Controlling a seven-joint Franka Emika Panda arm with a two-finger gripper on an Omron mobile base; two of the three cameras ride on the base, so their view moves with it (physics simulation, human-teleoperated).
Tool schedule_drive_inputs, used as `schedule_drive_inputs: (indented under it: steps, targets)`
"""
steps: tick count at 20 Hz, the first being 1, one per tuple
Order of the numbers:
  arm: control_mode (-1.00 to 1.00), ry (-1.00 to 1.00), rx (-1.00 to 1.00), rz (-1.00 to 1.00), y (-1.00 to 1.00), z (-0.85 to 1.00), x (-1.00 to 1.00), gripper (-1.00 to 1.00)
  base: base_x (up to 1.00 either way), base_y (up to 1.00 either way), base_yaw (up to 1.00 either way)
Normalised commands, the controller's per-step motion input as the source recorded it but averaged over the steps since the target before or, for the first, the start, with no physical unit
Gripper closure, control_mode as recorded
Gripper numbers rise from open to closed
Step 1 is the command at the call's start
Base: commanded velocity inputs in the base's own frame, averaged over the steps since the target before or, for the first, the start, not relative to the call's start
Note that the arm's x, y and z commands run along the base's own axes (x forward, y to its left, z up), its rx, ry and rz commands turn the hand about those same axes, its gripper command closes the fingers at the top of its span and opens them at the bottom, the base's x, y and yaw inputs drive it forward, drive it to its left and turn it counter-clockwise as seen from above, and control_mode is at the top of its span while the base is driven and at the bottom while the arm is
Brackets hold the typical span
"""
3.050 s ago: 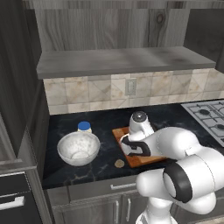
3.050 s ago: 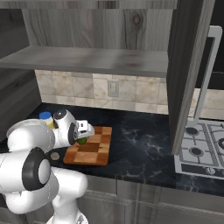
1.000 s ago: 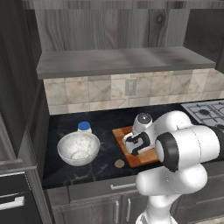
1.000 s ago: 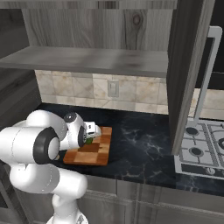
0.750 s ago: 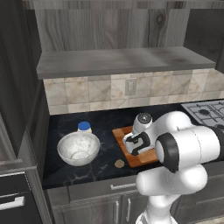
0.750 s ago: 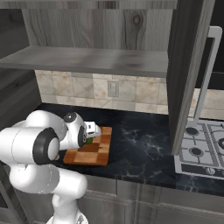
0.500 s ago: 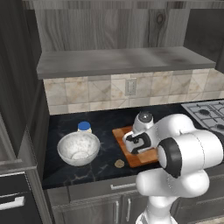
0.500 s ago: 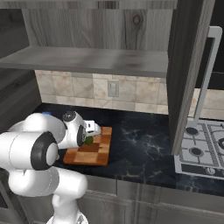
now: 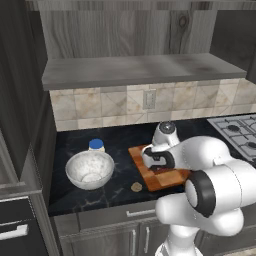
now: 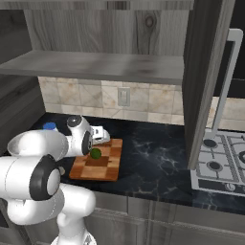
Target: Open the cabinet. Place the bowl and condiment on the counter. Then place the lime and garlic on the cutting board.
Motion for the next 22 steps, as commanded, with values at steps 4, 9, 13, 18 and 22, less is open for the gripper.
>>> schedule_drive_inputs:
  steps: [4, 9, 13, 18, 22]
  targets:
    - [-1.0, 0.0, 0.0, 0.0, 0.12, 0.19, -0.09, -1.0, 0.0, 0.0, 0.0]
    - [-1.0, 0.0, 0.0, 0.01, 0.29, 0.08, -0.27, -1.0, 0.0, 0.0, 0.0]
    - [-1.0, 0.0, 0.0, 0.02, 0.39, 0.01, -0.31, -1.0, 0.0, 0.0, 0.0]
    - [-1.0, 0.0, 0.01, 0.01, 0.32, 0.0, -0.34, -1.0, 0.0, 0.0, 0.0]
    - [-1.0, -0.01, 0.01, 0.01, 0.25, 0.0, -0.3, -1.0, 0.0, 0.0, 0.0]
